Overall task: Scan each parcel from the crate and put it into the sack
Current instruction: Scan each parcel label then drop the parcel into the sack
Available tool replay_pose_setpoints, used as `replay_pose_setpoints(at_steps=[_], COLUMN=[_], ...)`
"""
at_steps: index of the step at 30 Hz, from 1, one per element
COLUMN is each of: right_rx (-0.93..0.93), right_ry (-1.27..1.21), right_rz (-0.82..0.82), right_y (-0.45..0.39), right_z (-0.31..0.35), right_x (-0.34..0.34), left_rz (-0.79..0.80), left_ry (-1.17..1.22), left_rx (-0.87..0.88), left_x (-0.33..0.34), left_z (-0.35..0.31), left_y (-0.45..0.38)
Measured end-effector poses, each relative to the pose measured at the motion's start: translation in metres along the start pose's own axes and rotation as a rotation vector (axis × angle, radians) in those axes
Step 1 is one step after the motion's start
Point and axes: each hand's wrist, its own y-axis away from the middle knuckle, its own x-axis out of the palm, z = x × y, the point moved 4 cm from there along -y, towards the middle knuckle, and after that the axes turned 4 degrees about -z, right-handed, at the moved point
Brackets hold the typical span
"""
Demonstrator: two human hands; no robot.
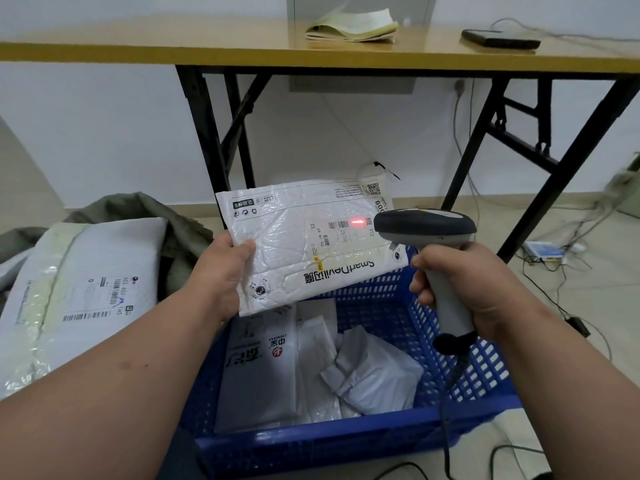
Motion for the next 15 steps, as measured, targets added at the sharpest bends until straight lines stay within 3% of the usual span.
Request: replay_pose_setpoints(at_steps=[15], right_rx=[-0.019], right_ry=[0.045], right_rz=[-0.036], right_y=[-0.0011], right_z=[0.0019], right_x=[0.0014], left_rz=[0.003], left_ry=[-0.004], left_rx=[0.016], left_x=[-0.0062], left_z=[-0.0016], left_y=[0.0013])
